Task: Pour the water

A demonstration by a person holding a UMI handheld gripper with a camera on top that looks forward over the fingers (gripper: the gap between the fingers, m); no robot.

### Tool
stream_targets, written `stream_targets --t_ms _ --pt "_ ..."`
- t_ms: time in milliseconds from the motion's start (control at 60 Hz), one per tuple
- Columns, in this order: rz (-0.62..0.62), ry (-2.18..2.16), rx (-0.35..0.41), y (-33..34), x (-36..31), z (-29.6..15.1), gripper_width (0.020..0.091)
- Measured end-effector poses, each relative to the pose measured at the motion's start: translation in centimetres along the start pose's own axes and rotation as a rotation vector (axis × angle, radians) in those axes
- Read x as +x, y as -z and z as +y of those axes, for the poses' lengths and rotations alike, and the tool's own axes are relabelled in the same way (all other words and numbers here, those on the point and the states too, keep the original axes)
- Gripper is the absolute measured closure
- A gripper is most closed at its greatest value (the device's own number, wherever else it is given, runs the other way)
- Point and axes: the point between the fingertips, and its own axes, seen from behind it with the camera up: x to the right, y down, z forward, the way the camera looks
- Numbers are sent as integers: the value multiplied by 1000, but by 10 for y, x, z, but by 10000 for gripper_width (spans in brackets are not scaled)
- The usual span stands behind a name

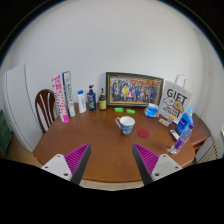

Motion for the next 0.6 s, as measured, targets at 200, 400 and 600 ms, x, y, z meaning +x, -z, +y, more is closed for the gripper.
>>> stream_targets --t_ms 200,400,600 --pt "37 -34 -10 -10 77 21 248" --pt "81 -48 14 -30 186 49 248" --pt "124 -36 36 -65 306 82 241"
